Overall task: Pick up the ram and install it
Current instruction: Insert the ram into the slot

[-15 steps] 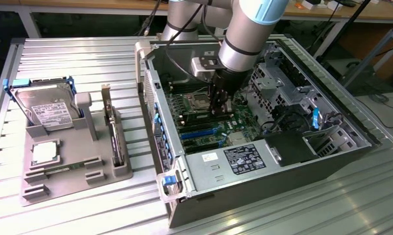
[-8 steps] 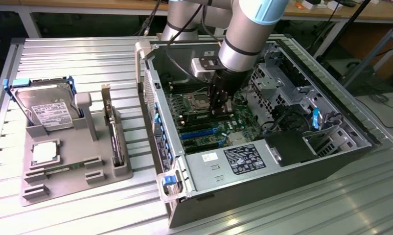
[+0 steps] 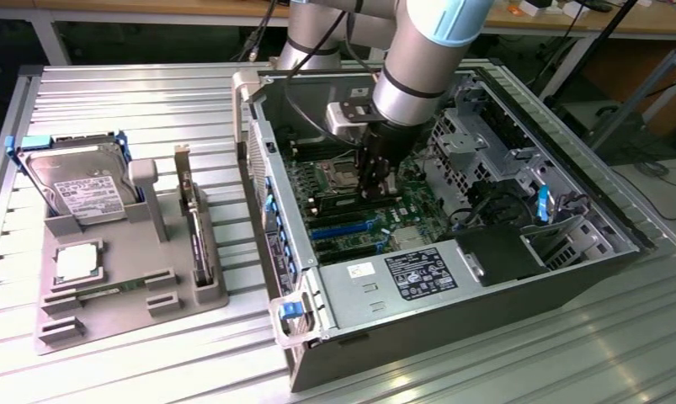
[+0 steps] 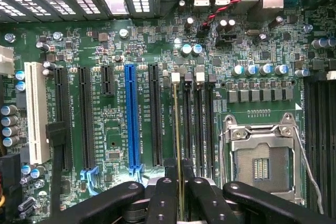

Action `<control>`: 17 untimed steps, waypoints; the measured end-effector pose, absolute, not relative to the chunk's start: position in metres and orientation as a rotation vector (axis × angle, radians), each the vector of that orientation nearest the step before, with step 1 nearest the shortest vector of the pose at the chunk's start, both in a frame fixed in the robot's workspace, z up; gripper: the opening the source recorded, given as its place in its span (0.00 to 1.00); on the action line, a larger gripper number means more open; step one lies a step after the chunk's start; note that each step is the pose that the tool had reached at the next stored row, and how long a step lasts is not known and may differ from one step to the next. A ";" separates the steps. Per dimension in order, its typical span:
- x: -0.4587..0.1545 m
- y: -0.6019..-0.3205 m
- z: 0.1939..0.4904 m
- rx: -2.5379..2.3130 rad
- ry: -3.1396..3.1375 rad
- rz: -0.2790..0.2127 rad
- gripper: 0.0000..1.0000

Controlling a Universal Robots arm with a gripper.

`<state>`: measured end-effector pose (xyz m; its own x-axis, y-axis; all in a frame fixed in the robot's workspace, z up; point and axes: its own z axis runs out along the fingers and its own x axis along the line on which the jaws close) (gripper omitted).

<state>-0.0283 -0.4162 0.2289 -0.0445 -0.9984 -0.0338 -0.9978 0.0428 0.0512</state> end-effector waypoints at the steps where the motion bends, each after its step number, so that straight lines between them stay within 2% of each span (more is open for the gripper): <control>1: -0.028 -0.416 0.229 2.164 -2.260 -0.095 0.15; 17: -0.028 -0.416 0.227 2.164 -2.261 -0.095 0.15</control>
<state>-0.0282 -0.4162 0.2269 -0.0446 -0.9984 -0.0339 -0.9978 0.0428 0.0512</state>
